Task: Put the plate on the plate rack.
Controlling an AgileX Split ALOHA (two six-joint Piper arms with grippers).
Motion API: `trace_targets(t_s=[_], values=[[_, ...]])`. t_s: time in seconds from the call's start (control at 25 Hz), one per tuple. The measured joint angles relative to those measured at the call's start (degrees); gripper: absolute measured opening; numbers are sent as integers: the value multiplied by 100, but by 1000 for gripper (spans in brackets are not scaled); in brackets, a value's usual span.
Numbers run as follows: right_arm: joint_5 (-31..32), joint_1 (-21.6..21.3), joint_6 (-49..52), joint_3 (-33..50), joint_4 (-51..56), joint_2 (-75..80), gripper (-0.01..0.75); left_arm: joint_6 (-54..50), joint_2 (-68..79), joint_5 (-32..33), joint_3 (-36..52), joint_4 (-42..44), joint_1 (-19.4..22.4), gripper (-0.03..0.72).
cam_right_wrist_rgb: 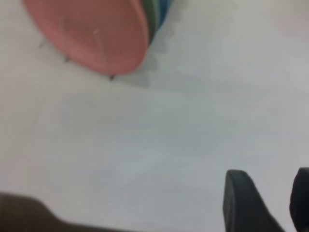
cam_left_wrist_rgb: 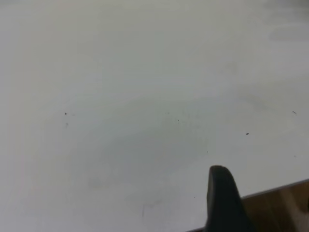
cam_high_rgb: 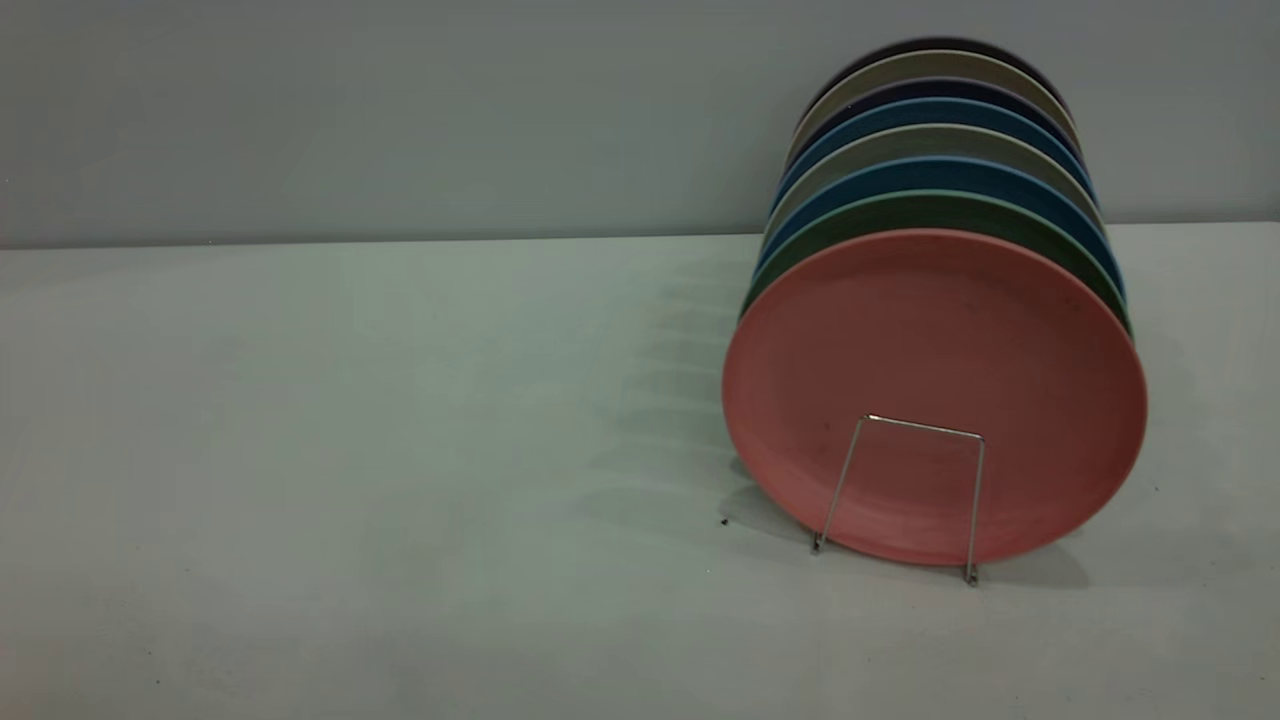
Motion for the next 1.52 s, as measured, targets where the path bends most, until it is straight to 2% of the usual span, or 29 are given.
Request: trace_targets(t_s=[0.48, 1.52], values=[[44, -327, 0, 0, 12, -406, 253, 0, -18, 6, 0, 0, 0, 450], [49, -344, 0, 0, 19, -406, 253, 0, -18, 6, 0, 0, 0, 450]])
